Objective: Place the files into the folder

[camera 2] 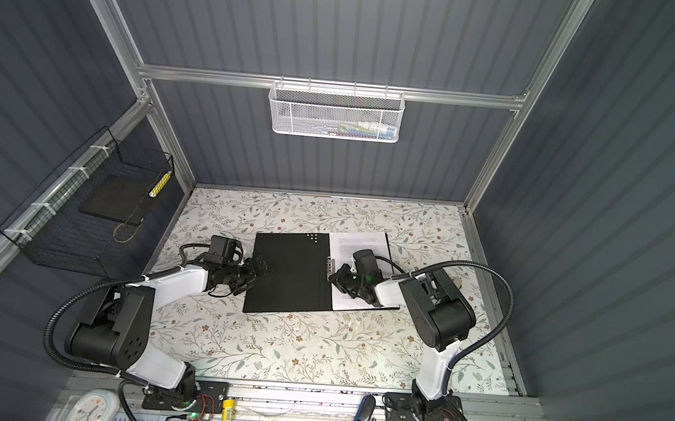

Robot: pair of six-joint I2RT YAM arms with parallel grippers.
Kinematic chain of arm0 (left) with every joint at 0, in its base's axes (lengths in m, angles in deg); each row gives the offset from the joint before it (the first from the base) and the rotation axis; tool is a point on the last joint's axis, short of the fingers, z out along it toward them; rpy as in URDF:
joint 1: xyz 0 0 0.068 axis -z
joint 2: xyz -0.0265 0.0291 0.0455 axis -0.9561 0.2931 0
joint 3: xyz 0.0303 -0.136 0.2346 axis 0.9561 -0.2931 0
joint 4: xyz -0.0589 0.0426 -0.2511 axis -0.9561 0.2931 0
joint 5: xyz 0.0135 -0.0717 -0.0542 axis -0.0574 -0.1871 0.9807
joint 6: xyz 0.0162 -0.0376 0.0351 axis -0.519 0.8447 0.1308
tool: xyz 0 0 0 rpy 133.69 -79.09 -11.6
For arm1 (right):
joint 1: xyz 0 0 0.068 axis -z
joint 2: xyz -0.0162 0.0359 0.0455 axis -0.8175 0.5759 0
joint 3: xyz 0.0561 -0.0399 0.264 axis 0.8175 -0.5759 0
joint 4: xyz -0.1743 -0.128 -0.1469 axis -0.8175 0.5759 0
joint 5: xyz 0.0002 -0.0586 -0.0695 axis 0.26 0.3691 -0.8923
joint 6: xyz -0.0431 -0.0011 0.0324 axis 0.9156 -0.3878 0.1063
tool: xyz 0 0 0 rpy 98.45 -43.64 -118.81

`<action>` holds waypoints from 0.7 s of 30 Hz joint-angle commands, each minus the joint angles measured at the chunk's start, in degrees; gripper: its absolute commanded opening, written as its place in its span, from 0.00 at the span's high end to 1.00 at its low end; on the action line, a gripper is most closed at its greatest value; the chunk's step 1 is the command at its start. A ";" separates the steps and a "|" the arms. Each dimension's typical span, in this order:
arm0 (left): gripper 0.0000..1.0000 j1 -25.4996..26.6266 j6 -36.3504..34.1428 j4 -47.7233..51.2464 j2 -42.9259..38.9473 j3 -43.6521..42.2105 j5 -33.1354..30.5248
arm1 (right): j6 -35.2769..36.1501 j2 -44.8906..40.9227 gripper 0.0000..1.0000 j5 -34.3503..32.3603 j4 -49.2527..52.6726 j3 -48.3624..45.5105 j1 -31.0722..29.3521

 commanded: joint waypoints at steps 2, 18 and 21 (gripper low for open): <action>0.00 -0.85 -3.23 11.83 1.71 -0.97 2.55 | 4.55 0.44 0.80 -1.80 19.03 -0.59 -0.78; 0.00 -1.45 -8.59 21.06 -16.15 0.74 -6.87 | 28.01 -18.51 0.01 -13.70 42.81 6.60 8.30; 0.00 -1.56 -9.81 19.17 -14.54 0.15 -4.42 | 30.07 -19.43 0.01 -14.37 43.42 4.96 14.38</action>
